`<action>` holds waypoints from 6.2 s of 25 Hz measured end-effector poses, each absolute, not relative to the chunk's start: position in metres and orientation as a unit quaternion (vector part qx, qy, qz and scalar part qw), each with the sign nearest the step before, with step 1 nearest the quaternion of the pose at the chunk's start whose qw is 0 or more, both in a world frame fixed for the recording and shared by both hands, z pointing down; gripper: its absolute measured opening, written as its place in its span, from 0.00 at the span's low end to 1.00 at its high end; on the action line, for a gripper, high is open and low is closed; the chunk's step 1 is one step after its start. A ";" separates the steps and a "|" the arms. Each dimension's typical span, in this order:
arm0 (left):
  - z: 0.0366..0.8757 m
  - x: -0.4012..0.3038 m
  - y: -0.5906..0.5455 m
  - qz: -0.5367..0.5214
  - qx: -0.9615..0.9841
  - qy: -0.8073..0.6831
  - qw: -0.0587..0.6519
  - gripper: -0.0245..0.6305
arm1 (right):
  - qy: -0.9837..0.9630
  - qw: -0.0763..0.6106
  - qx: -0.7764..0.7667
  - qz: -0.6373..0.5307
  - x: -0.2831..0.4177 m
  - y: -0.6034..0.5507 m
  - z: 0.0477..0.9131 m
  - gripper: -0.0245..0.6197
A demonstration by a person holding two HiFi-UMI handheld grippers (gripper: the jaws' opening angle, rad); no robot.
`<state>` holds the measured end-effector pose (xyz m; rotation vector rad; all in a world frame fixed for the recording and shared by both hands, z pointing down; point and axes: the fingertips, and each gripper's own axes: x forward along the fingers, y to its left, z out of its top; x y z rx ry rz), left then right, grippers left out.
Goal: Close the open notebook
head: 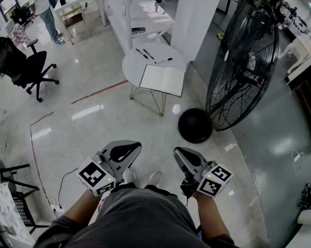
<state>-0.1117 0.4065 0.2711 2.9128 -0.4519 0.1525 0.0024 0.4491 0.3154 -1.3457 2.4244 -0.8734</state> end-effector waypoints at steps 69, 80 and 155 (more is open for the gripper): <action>0.308 -0.016 0.277 0.069 0.979 -0.161 0.109 0.06 | 0.832 0.091 -0.431 -0.338 0.066 0.324 0.373 0.07; 0.313 -0.029 0.165 0.075 0.978 -0.142 0.136 0.06 | 0.814 0.081 -0.459 -0.347 0.066 0.219 0.370 0.07; 0.433 0.081 -0.104 0.204 0.953 -0.059 0.218 0.06 | 0.623 -0.014 -0.609 -0.490 0.231 -0.027 0.600 0.09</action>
